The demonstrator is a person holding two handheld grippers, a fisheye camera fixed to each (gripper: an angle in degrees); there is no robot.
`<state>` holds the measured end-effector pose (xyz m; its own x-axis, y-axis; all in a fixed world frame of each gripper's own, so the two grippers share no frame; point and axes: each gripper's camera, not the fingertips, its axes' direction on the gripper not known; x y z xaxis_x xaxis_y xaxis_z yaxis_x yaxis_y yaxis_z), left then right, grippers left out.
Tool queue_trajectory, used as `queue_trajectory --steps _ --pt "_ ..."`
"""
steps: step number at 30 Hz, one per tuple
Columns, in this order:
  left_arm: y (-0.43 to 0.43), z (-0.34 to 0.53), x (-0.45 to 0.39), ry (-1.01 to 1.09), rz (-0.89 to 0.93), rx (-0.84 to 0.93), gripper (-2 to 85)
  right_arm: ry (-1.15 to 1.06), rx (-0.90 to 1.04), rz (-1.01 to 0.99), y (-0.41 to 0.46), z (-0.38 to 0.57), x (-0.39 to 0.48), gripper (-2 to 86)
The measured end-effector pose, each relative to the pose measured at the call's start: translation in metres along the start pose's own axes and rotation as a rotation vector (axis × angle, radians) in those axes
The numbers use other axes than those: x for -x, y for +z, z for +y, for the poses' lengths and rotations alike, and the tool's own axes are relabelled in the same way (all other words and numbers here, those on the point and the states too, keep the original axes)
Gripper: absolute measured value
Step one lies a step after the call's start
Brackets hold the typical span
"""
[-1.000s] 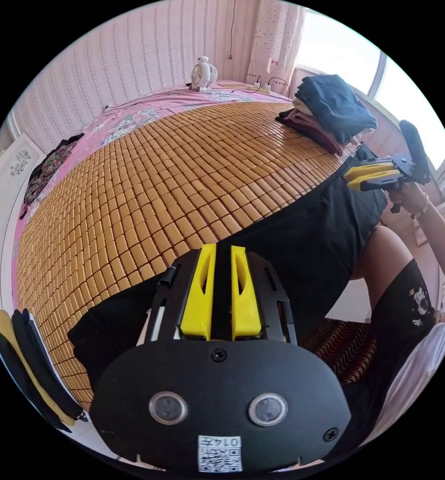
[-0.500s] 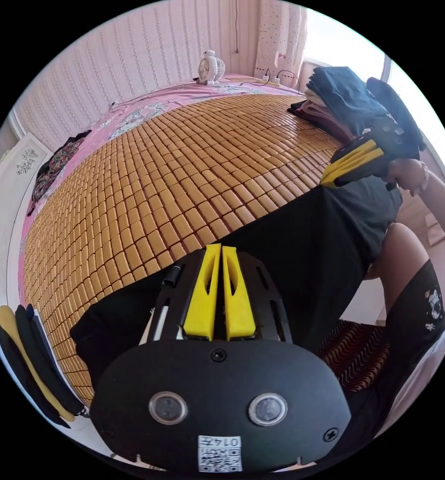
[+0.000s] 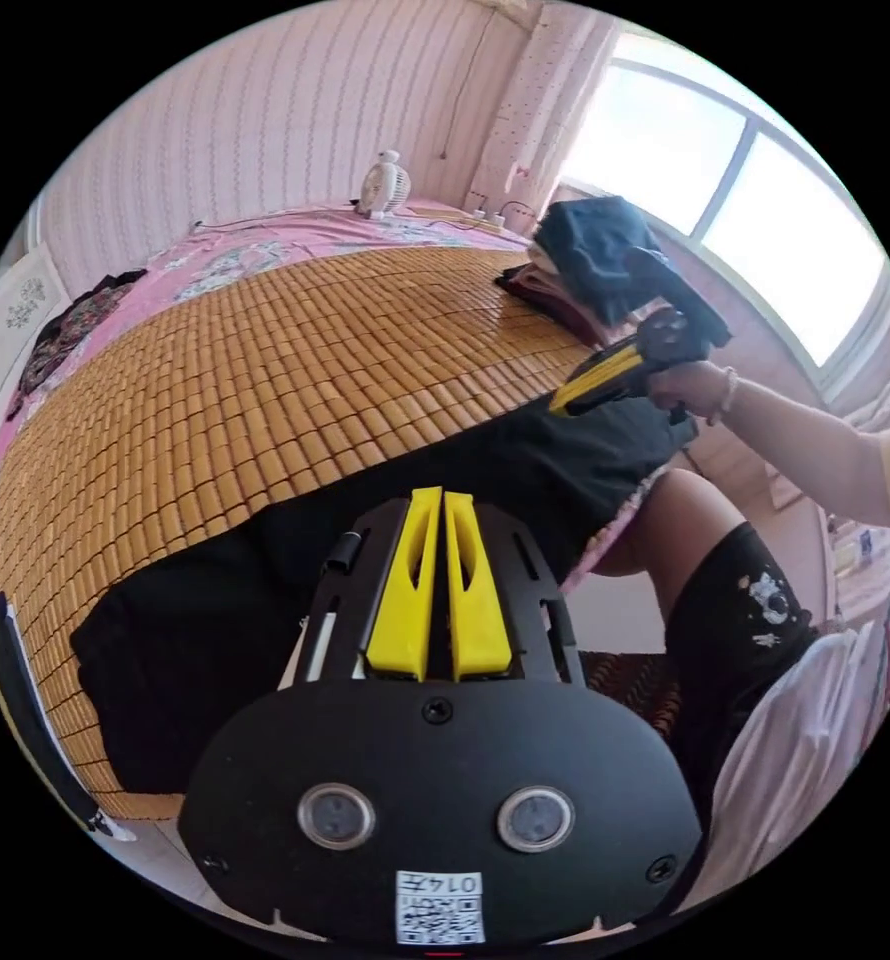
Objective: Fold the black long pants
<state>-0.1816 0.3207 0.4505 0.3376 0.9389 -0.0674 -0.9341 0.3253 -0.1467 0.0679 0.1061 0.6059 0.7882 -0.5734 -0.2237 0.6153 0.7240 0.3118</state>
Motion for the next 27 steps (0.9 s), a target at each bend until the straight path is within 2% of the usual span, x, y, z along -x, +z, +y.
queue_trajectory --steps 1,4,8,11,16,20,27 --pt "0.014 0.001 -0.018 0.027 0.056 0.009 -0.9 0.002 0.011 0.010 0.006 -0.005 0.002 -0.7" --pt "0.054 0.002 -0.050 0.077 0.052 0.096 -1.0 -0.004 0.056 0.091 0.033 -0.031 0.009 -0.6" --pt "0.085 0.007 -0.062 0.105 0.032 0.194 -1.0 0.001 0.113 0.031 0.056 -0.054 0.000 -0.6" --pt "0.087 0.014 -0.060 0.122 0.019 0.172 -1.0 -0.009 0.146 0.027 0.065 -0.067 -0.002 -0.7" --pt "0.082 0.016 -0.057 0.121 0.003 0.171 -1.0 -0.096 0.096 0.028 0.072 -0.098 0.030 -0.7" --pt "0.086 0.016 -0.061 0.161 -0.029 0.148 -1.0 -0.175 0.239 0.149 0.121 -0.127 0.053 -0.7" --pt "0.099 0.043 -0.056 0.194 -0.051 0.116 -1.0 -0.184 0.401 0.105 0.157 -0.163 0.045 -0.9"
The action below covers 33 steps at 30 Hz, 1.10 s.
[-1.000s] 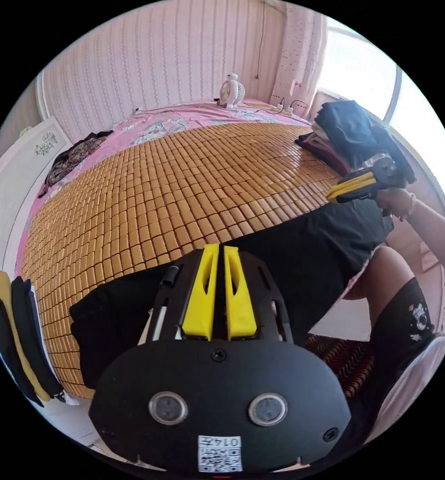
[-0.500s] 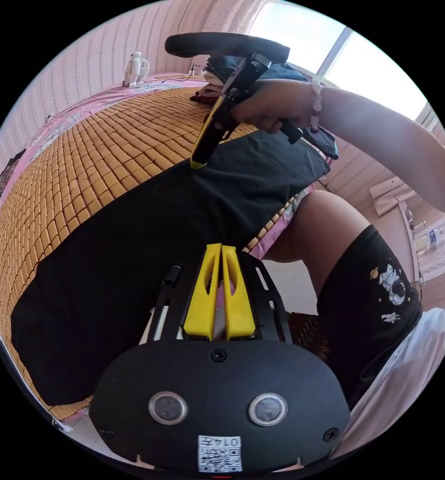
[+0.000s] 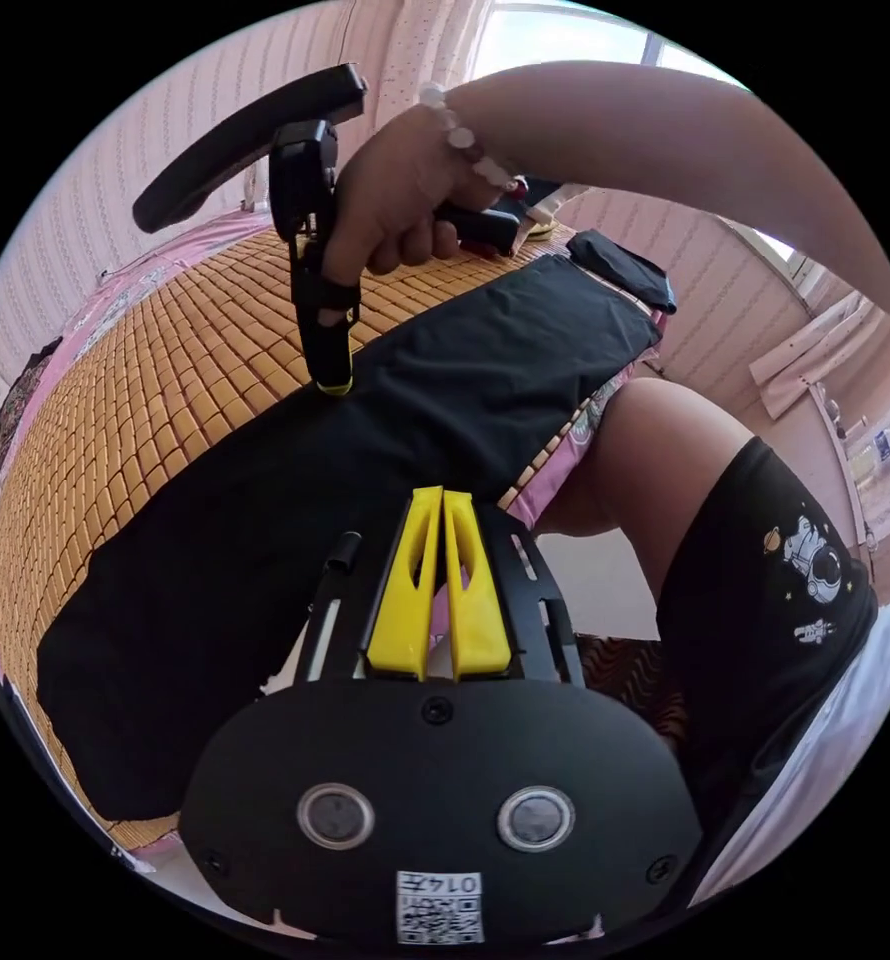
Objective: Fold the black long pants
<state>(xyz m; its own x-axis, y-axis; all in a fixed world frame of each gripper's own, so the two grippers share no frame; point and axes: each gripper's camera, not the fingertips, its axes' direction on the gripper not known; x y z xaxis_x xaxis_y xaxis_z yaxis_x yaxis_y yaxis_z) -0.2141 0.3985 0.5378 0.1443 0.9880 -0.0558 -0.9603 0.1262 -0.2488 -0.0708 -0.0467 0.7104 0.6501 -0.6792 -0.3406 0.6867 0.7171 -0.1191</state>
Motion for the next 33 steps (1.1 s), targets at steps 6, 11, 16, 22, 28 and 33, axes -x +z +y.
queue_trajectory --steps 6,11,16,22,28,33 --pt "0.005 0.013 -0.010 0.037 -0.071 0.026 -1.0 -0.054 0.119 0.089 0.019 -0.029 0.013 -0.8" --pt "0.006 0.029 -0.005 0.012 -0.041 0.008 -1.0 -0.046 0.154 0.087 0.032 -0.036 0.010 -0.8" --pt "-0.037 0.067 0.040 -0.086 0.040 -0.113 -0.8 -0.090 0.098 0.095 0.040 -0.019 0.007 -0.7" --pt "-0.142 0.197 0.143 -0.375 -0.132 -0.339 3.6 -0.052 -0.184 -0.129 -0.003 0.020 -0.034 1.6" --pt "-0.179 0.307 0.202 -0.539 -0.260 -0.379 12.6 -0.361 -0.567 -0.269 -0.075 -0.055 0.056 11.1" --pt "-0.172 0.336 0.235 -0.527 -0.210 -0.381 15.2 -0.497 -0.583 -0.247 -0.070 -0.164 0.145 12.4"
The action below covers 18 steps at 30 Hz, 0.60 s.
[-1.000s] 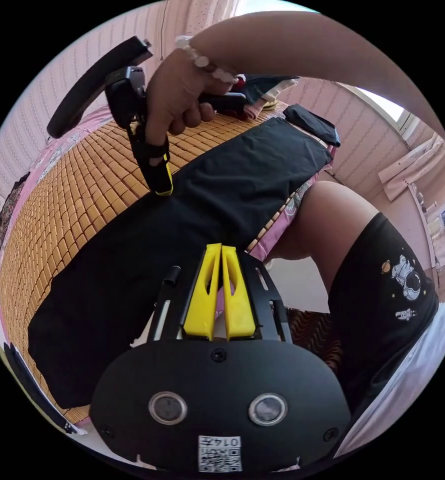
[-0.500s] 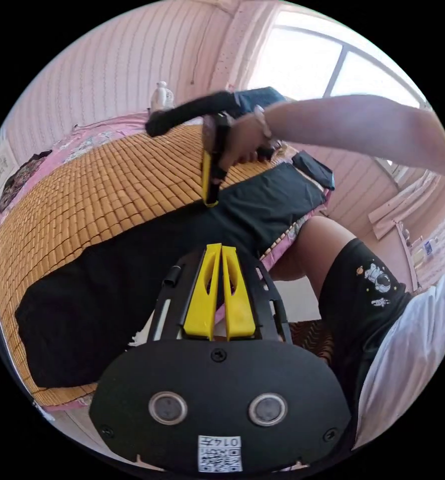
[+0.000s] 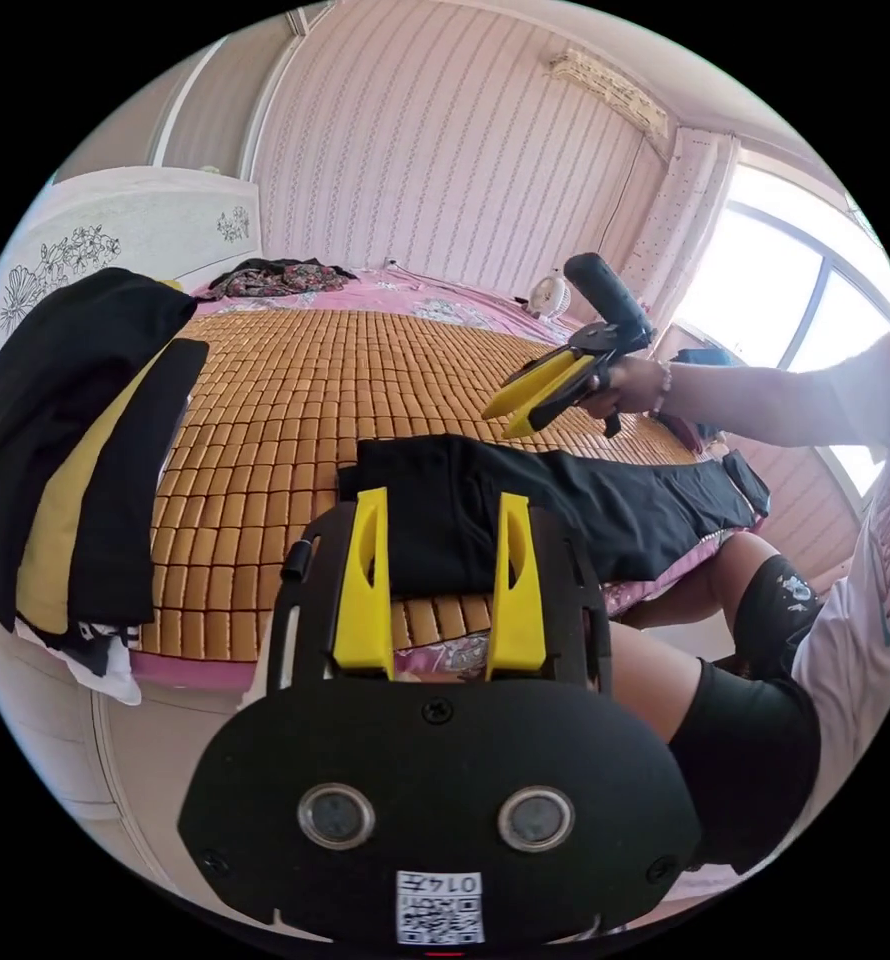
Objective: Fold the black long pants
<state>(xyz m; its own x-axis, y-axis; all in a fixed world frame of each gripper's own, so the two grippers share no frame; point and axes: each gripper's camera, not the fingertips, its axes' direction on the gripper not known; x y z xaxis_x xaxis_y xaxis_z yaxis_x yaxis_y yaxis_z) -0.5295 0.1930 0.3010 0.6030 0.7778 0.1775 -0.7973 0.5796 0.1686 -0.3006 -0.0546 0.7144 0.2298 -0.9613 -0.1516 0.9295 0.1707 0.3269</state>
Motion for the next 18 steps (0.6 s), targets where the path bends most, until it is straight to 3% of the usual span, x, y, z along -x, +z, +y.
queue_trajectory --steps 4,11,15,18 --pt "0.015 -0.006 0.027 0.036 0.008 0.038 16.0 0.024 0.079 -0.016 0.037 -0.031 -0.016 9.2" --pt "0.034 -0.020 0.054 0.087 0.105 0.076 15.1 -0.255 0.080 -0.426 0.008 -0.032 -0.010 0.8" --pt "0.027 -0.019 0.043 0.165 0.152 0.096 10.0 -0.335 0.092 -0.650 0.001 -0.039 -0.001 0.3" --pt "0.019 -0.012 0.039 0.166 0.148 0.155 4.2 -0.328 0.153 -0.666 0.016 -0.048 0.012 0.2"
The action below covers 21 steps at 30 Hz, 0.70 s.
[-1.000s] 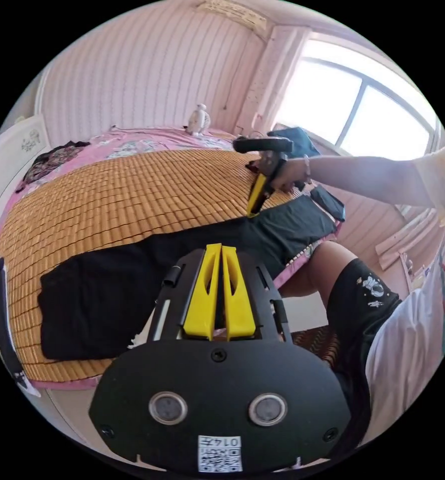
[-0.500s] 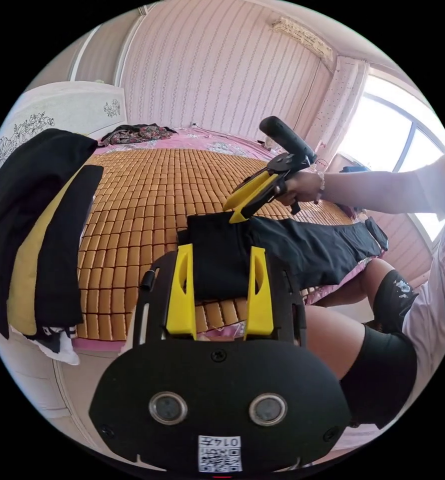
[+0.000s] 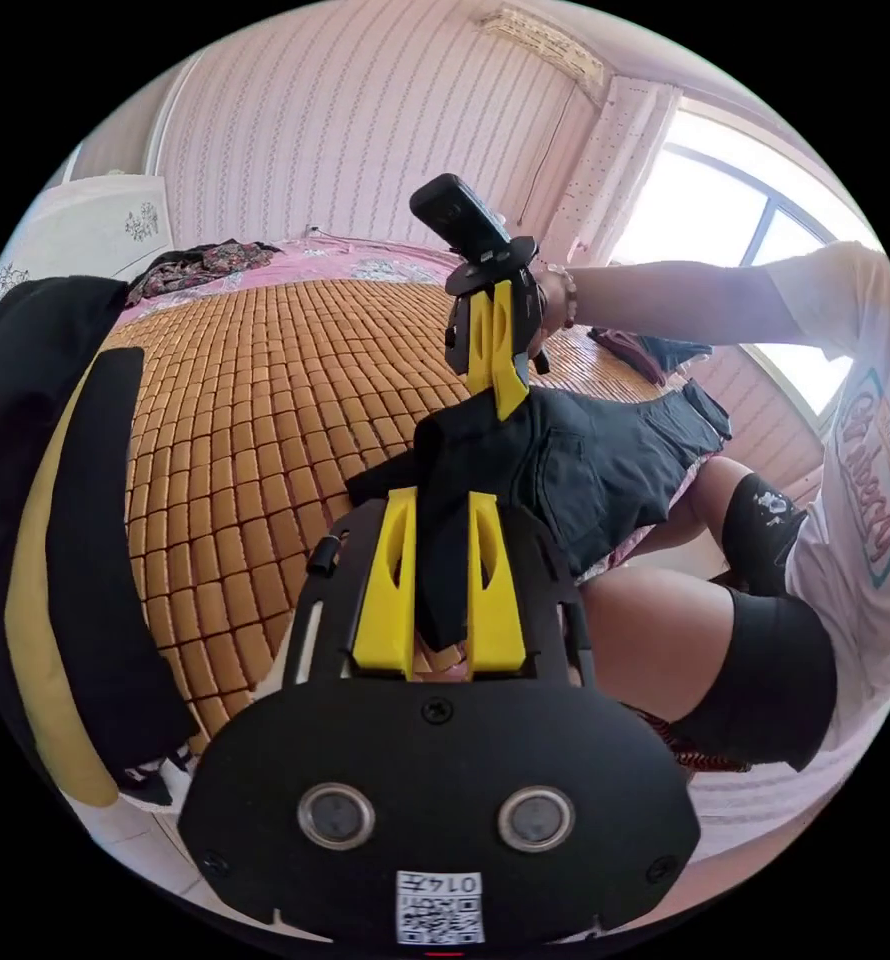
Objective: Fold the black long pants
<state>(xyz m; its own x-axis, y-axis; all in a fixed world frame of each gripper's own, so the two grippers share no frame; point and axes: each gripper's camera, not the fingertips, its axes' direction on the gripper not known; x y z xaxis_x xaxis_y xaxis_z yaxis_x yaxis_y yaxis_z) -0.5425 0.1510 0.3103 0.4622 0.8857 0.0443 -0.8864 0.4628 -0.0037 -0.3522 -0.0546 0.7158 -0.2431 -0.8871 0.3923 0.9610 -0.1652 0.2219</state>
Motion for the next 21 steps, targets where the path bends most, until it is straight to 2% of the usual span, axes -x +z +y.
queue_trajectory --steps 2,7,11,12,16,18,21 --pt "-0.005 0.006 0.000 -0.055 0.037 0.027 1.0 0.058 0.026 0.075 0.014 -0.007 -0.003 0.2" --pt "0.000 0.024 0.012 -0.403 0.035 0.011 -0.7 0.149 0.090 0.359 0.047 -0.027 0.005 0.1" --pt "0.009 0.019 0.007 -0.473 -0.055 0.039 -0.3 0.153 0.172 0.559 0.069 -0.042 0.019 0.1" --pt "0.009 0.010 0.003 -0.453 -0.127 0.043 -0.1 0.152 0.163 0.635 0.069 -0.049 0.025 0.2" --pt "0.016 -0.032 -0.001 -0.352 -0.522 0.106 3.1 0.225 -0.059 0.846 0.027 -0.066 0.043 0.0" --pt "0.007 -0.040 0.010 -0.434 -0.587 0.085 4.8 0.249 -0.211 0.862 -0.017 -0.059 0.068 -0.1" --pt "-0.029 -0.039 0.009 -0.559 -0.651 -0.032 4.4 0.279 -0.274 0.877 -0.061 -0.012 0.111 -0.1"
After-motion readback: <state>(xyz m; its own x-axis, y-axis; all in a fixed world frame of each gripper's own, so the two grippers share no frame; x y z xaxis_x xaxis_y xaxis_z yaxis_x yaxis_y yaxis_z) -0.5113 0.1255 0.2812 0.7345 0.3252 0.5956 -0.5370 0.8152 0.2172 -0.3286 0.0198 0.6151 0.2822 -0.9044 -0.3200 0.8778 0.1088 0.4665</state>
